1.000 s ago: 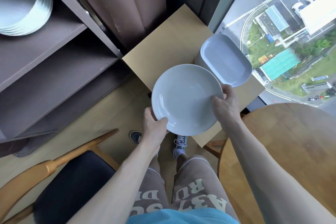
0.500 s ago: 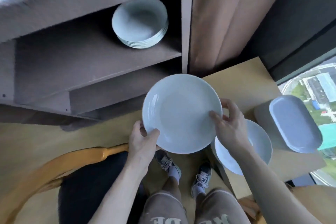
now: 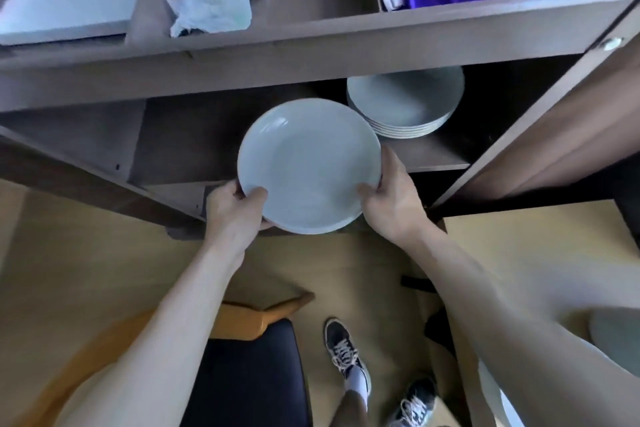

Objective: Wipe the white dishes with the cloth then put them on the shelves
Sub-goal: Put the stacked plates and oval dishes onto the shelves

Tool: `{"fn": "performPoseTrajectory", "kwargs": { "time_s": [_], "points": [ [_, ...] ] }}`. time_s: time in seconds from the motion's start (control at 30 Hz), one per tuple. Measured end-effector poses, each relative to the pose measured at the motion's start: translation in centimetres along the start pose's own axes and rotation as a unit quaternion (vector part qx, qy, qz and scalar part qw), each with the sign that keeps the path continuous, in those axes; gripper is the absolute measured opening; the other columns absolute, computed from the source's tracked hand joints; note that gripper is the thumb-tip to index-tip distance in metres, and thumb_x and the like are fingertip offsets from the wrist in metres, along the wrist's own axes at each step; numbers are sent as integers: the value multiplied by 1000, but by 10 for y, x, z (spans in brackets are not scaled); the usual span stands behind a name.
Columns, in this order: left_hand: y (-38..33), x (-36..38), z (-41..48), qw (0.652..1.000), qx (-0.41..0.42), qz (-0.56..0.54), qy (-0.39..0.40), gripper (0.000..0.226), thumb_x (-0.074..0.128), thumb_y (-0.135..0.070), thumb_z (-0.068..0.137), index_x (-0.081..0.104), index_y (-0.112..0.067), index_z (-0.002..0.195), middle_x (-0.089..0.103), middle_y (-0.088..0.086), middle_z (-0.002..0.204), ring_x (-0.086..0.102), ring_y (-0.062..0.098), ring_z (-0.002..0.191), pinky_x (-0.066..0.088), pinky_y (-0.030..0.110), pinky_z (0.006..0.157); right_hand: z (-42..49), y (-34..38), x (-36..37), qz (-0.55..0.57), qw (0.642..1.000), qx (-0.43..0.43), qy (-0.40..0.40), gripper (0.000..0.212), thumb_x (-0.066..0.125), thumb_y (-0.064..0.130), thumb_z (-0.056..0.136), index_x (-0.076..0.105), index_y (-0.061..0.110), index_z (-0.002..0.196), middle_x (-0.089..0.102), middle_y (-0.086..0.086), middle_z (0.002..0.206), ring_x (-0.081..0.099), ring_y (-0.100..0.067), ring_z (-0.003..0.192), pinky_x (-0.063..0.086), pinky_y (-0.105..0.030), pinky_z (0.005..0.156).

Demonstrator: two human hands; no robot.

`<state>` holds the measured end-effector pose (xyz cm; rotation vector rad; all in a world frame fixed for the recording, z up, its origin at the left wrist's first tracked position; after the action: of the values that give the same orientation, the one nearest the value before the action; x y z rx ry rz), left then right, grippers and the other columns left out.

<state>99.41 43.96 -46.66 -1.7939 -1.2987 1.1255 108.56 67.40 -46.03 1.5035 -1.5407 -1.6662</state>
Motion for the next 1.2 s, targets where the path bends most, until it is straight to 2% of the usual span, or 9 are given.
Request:
{"fn": "performPoseTrajectory", "kwargs": {
  "time_s": [0.27, 0.6, 0.7, 0.77, 0.83, 0.93, 1.03, 1.13, 1.2],
  "points": [
    [-23, -9, 93, 999, 7, 49, -8, 18, 58, -3, 93, 72, -13, 92, 77, -5, 95, 75, 13, 87, 61, 26, 56, 87, 11, 47, -25, 998, 30, 50, 57, 55, 9, 87, 39, 12, 141, 52, -11, 136, 50, -29, 126, 43, -42, 109],
    [-36, 8, 151, 998, 21, 63, 13, 25, 50, 0, 96, 71, -11, 104, 73, -5, 99, 71, 10, 90, 59, 22, 53, 137, -1, 74, 32, 996, 80, -31, 43, 55, 11, 91, 47, 12, 133, 54, -7, 136, 56, -29, 118, 41, -24, 92],
    [-42, 16, 161, 997, 25, 74, 21, 32, 47, 1, 95, 72, -13, 110, 74, -6, 100, 72, 8, 88, 59, 22, 53, 145, -3, 75, 59, 993, 94, -42, 50, 58, 11, 91, 44, 9, 139, 53, -7, 142, 51, -28, 129, 38, -29, 109],
    [-45, 20, 166, 997, 28, 73, 17, 32, 47, 1, 96, 71, -13, 112, 74, -8, 99, 72, 7, 88, 60, 22, 54, 147, -2, 75, 92, 990, 97, -53, 52, 62, 8, 89, 46, 9, 138, 58, -8, 137, 53, -25, 128, 39, -30, 111],
    [-47, 20, 172, 998, 30, 58, 8, 26, 50, -4, 101, 70, -13, 115, 74, -5, 102, 74, 11, 91, 64, 26, 61, 147, 0, 74, 146, 981, 105, -68, 50, 64, 5, 86, 52, 11, 134, 64, -1, 125, 59, -20, 115, 44, -22, 98],
    [-47, 20, 174, 1000, 22, 3, 20, 20, 59, -18, 106, 67, -15, 124, 74, 0, 121, 74, 18, 109, 64, 35, 85, 147, 2, 75, 219, 961, 140, -97, 41, 65, 6, 84, 59, 12, 124, 67, 5, 105, 62, -18, 98, 46, -25, 87],
    [-42, 23, 160, 998, 14, -58, 38, 41, 63, -21, 104, 55, -15, 144, 69, -2, 132, 68, 14, 121, 55, 31, 103, 143, -1, 80, 247, 947, 179, -105, 29, 64, 6, 85, 60, 9, 113, 63, 4, 91, 58, -21, 89, 42, -26, 79],
    [-28, 19, 129, 999, 5, -50, -12, 62, 63, -20, 102, 37, -12, 158, 59, -1, 132, 64, 7, 104, 53, 31, 105, 118, -11, 78, 235, 952, 182, -70, 36, 66, 11, 89, 56, 15, 123, 64, 8, 105, 59, -20, 104, 41, -25, 87],
    [-15, 17, 96, 998, 17, 5, -54, 56, 61, -17, 100, 42, -15, 154, 59, 2, 134, 63, 8, 99, 53, 38, 106, 90, -24, 63, 205, 963, 166, -60, 42, 67, 12, 90, 56, 15, 130, 63, 8, 116, 59, -18, 116, 42, -24, 95]
  ]
}}
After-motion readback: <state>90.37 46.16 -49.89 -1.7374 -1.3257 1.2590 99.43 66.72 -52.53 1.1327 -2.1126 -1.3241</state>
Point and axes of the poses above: each hand's wrist, its own z-axis towards the middle knuckle, its own x-axis out of the palm, y = z × x, the point moved 6 cm from there along z, towards the middle knuckle
